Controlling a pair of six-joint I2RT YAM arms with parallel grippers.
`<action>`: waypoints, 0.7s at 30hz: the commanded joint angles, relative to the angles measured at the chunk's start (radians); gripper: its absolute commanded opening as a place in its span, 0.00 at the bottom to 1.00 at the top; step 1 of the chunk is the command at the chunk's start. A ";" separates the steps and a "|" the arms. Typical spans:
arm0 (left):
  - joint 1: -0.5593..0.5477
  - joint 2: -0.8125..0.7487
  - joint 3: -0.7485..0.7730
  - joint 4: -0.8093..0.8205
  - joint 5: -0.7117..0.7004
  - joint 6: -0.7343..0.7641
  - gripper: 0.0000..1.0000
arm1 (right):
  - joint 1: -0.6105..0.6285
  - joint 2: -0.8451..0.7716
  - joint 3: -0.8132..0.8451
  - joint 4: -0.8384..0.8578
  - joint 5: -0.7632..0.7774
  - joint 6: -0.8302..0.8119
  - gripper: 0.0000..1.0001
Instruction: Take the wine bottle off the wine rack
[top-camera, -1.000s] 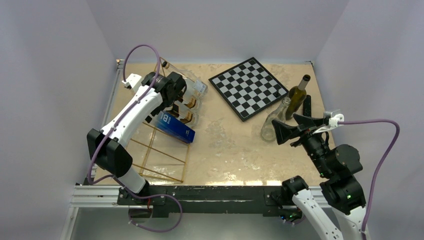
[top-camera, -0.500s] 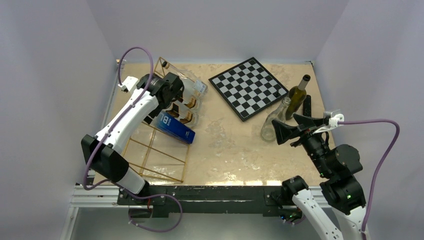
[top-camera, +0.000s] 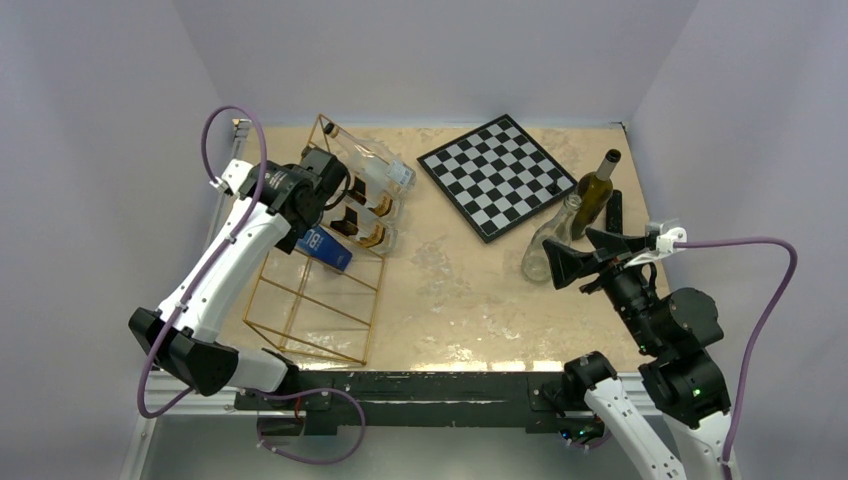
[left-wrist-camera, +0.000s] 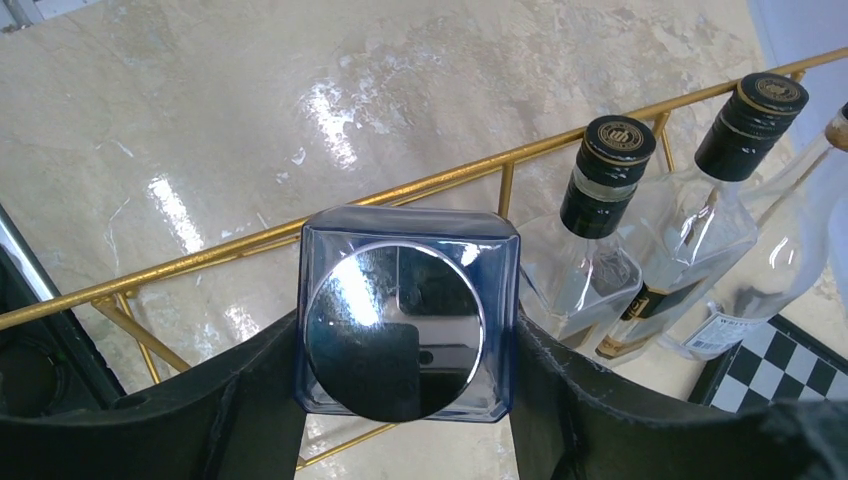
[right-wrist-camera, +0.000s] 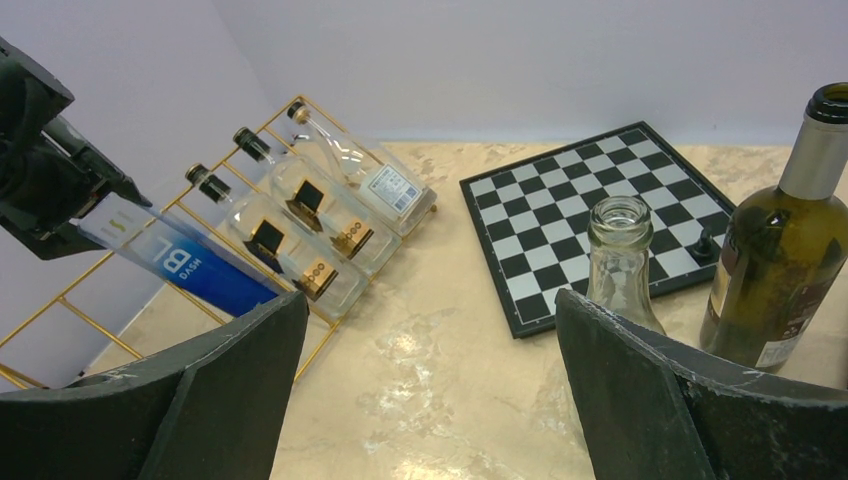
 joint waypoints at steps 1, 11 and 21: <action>-0.017 -0.050 0.034 -0.106 -0.076 0.038 0.00 | 0.005 0.000 -0.003 0.025 -0.005 0.012 0.99; -0.090 -0.069 0.074 -0.106 -0.123 0.145 0.00 | 0.005 -0.007 -0.003 0.018 -0.002 0.014 0.99; -0.134 -0.089 0.118 -0.106 -0.113 0.264 0.00 | 0.004 -0.009 -0.002 0.015 0.000 0.016 0.99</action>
